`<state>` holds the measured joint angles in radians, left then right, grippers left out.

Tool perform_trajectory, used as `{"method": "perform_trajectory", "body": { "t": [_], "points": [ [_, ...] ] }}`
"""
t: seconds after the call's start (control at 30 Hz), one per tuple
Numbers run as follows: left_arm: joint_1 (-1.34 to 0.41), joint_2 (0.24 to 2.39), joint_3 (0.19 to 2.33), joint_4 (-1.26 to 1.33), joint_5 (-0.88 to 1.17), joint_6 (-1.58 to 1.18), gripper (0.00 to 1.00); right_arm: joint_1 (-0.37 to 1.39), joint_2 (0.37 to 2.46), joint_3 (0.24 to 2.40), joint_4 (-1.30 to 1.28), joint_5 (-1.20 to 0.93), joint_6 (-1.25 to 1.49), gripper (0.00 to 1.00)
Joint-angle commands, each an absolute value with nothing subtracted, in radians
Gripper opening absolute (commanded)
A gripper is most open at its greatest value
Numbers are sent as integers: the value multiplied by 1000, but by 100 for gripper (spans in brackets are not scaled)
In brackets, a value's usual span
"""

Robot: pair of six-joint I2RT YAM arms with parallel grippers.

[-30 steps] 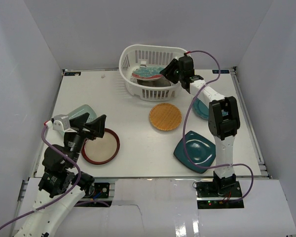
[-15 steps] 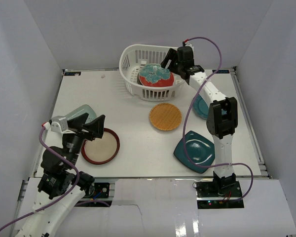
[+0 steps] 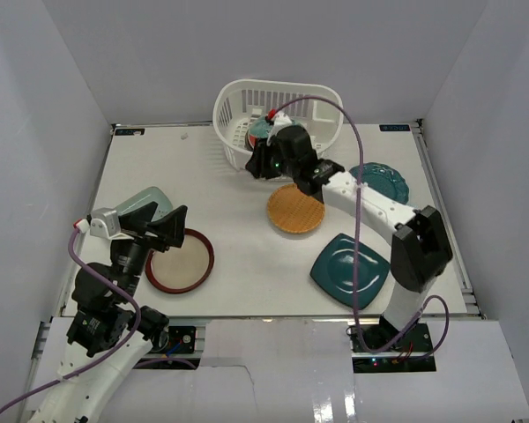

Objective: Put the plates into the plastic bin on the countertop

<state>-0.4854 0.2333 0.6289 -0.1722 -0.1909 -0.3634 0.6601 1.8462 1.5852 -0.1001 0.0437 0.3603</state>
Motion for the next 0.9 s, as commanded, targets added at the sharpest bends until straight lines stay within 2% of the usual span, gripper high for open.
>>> {"method": "perform_trajectory", "body": {
  "t": [0.0, 0.03, 0.1, 0.17, 0.27, 0.3, 0.4, 0.47, 0.67, 0.83, 0.87],
  "points": [
    [-480, 224, 626, -166, -178, -362, 98, 759, 1680, 1377, 136, -138, 405, 39],
    [-480, 221, 627, -167, -181, -361, 98, 779, 1669, 1267, 170, -184, 425, 33],
    [-480, 212, 624, -169, -184, -359, 98, 845, 1666, 1197, 221, -218, 465, 19],
    [-482, 212, 624, -173, -184, -360, 98, 899, 1693, 1128, 250, -258, 479, 20],
    [-480, 216, 624, -172, -173, -359, 98, 925, 1756, 1076, 330, -328, 543, 41],
    [-480, 216, 624, -172, -172, -360, 98, 927, 1776, 1065, 388, -366, 592, 54],
    [-480, 216, 623, -173, -172, -359, 98, 930, 1854, 1034, 460, -403, 673, 66],
    [-480, 216, 621, -173, -170, -360, 98, 946, 1914, 1031, 497, -385, 756, 67],
    [-480, 215, 623, -176, -166, -364, 98, 1014, 2075, 1104, 523, -313, 867, 65],
    [-480, 213, 623, -178, -169, -362, 98, 1031, 2172, 1152, 534, -235, 913, 52],
    [-480, 213, 623, -178, -169, -364, 98, 1029, 2180, 1155, 534, -229, 923, 46]
  ]
}}
